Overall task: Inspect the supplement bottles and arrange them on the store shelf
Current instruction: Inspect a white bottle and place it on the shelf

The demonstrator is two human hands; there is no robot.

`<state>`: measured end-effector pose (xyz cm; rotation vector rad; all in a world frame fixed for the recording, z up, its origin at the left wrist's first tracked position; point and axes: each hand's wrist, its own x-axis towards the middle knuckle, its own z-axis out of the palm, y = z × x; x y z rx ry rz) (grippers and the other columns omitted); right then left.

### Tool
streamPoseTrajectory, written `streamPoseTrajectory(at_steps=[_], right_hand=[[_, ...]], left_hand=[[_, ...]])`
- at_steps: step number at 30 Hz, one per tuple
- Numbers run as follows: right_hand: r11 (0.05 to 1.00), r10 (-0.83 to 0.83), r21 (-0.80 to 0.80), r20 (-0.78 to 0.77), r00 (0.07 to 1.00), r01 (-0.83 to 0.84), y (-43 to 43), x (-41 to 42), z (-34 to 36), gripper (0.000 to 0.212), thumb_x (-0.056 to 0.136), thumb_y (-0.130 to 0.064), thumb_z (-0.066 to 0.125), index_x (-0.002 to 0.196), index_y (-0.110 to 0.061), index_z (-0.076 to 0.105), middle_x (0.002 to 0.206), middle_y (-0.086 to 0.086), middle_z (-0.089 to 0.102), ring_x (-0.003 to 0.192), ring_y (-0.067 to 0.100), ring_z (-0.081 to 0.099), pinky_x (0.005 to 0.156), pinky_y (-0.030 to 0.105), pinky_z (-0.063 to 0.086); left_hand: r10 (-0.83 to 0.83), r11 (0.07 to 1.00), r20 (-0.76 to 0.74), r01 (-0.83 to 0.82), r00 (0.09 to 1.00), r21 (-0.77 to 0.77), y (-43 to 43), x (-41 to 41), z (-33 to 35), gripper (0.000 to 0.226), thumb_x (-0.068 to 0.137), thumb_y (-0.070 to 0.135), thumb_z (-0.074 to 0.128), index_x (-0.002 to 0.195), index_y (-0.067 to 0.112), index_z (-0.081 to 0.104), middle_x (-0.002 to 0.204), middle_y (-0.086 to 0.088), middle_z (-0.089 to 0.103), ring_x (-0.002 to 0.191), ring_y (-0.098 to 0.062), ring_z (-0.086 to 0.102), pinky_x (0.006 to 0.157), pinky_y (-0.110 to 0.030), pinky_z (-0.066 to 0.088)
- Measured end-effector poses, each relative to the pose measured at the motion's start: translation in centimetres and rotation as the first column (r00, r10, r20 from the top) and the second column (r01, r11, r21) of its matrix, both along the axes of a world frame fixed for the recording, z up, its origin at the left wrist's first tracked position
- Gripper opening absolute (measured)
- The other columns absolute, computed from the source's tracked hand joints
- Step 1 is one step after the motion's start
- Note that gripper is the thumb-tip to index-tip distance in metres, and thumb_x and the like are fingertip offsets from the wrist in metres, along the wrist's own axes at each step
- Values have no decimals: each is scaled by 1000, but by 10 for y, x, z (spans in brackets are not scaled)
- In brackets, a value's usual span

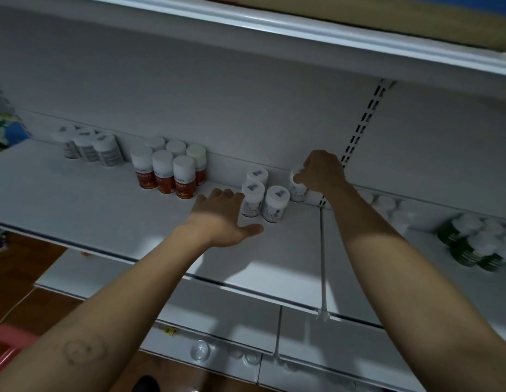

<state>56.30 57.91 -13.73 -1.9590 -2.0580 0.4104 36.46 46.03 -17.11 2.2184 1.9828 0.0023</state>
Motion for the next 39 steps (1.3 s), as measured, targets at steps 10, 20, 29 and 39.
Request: streamPoseTrajectory(at_steps=[10,20,29,39], right_hand=[[996,-55,-68,59,997,59,17,-35,-19,33,84,-16,68,62,-6,45,65,6,49,75,24,53,64,26,39],[984,-95,-151,23,995,98,24,-56,-32,36,83,-14,68,56,-8,46,57,4,47,52,16,47,51,25,39],[997,-60,-39,77,995,63,37,-65,-19,43,85,-40,68,107,-3,63,106,13,65,100,33,63,74,32,44],[1000,-3,-5,345,939,5,36,-112,-28,63,79,-63,66,112,-11,61,116,9,66,110,28,61,86,35,35]], left_hand=[[-23,999,11,24,1000,-43,3,-10,-9,87,82,77,42,149,24,27,148,-3,40,135,-26,34,107,-44,32],[-27,997,0,27,1000,-76,9,-20,-13,79,85,68,52,146,24,32,145,-1,42,134,-25,35,107,-43,29],[-4,998,17,5,1000,-57,15,-30,-15,77,85,67,51,145,23,33,144,-2,43,133,-24,37,107,-42,30],[-2,1000,15,2,1000,-1,13,-42,-19,76,85,68,50,145,24,33,143,-1,43,135,-23,35,110,-44,25]])
